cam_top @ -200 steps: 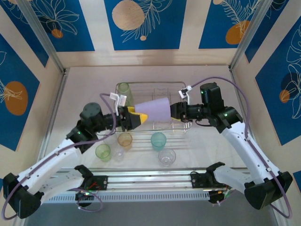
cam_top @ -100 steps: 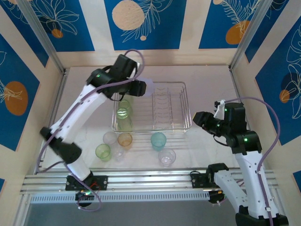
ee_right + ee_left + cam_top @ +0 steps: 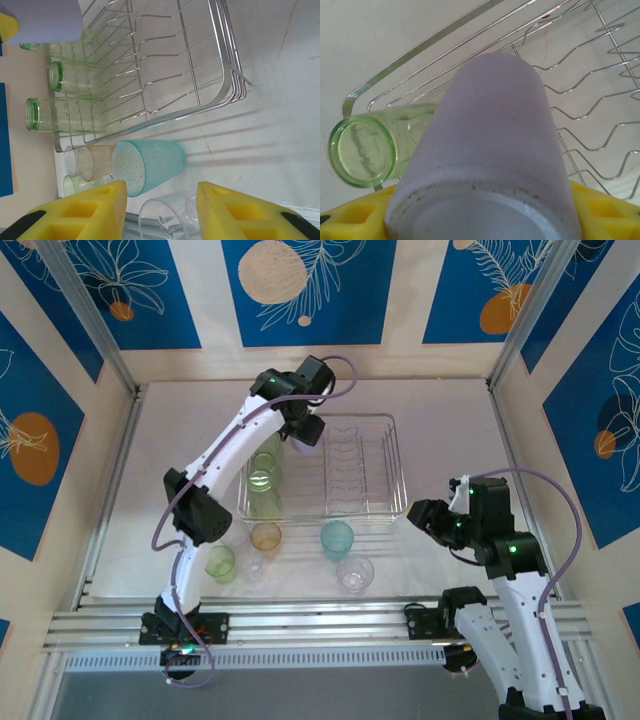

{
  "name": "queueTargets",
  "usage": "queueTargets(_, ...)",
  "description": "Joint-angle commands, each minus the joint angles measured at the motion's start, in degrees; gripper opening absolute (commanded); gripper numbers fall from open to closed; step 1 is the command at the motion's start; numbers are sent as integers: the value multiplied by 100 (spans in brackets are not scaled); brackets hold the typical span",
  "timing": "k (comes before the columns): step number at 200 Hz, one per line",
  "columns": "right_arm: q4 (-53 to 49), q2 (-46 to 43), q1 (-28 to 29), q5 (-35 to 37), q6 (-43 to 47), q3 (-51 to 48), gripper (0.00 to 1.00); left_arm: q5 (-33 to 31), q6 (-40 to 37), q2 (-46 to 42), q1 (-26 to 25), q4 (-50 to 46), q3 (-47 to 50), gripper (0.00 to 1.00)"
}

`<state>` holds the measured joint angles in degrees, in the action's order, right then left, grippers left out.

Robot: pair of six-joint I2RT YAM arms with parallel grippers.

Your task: Load the cups into the dish rack

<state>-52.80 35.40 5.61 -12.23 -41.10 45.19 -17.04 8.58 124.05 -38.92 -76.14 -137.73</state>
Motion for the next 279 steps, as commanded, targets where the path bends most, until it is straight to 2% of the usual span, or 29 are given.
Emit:
queueTargets(1, 24, -42, -29, -157, -82, -46, 42, -49, -181, 272, 2, -157, -245, 0)
queueTargets(90, -64, -42, -25, -193, -68, -14, 42, 221, -127, 890, 221, 195, -368, 0)
queueTargets(131, -64, -24, -26, -266, -65, 12, 43, 110, -46, 1071, 333, 245, -368, 0)
queueTargets(154, -55, 45, -16, -389, -29, -6, 44, 271, -18, 1152, 411, 267, -368, 6)
queueTargets(177, -49, 81, -1, -434, -12, 8, 45, 178, -32, 1208, 428, 289, -368, 16)
queueTargets(182, -47, 81, 1, -423, -12, 21, 45, 176, -40, 1212, 429, 300, -367, 22)
queueTargets(193, -55, 90, 11, -421, -7, 26, 46, 166, -63, 1209, 440, 323, -368, 44)
queueTargets(205, -55, 106, 15, -434, -3, 41, 46, 161, -80, 1202, 438, 353, -364, 54)
queueTargets(222, -73, 125, 37, -455, 14, 45, 47, 92, -104, 1170, 438, 411, -368, 75)
queueTargets(246, -162, 186, 108, -474, 88, 101, 49, 12, -176, 1096, 440, 501, -368, 88)
queueTargets(249, -178, 201, 114, -474, 99, 115, 49, 3, -180, 1080, 438, 515, -368, 95)
queueTargets(253, -208, 223, 142, -473, 109, 136, 50, -22, -182, 1057, 440, 533, -368, 99)
queueTargets(279, -341, 318, 341, -343, 137, 209, 50, -175, -142, 943, 438, 591, -368, 100)
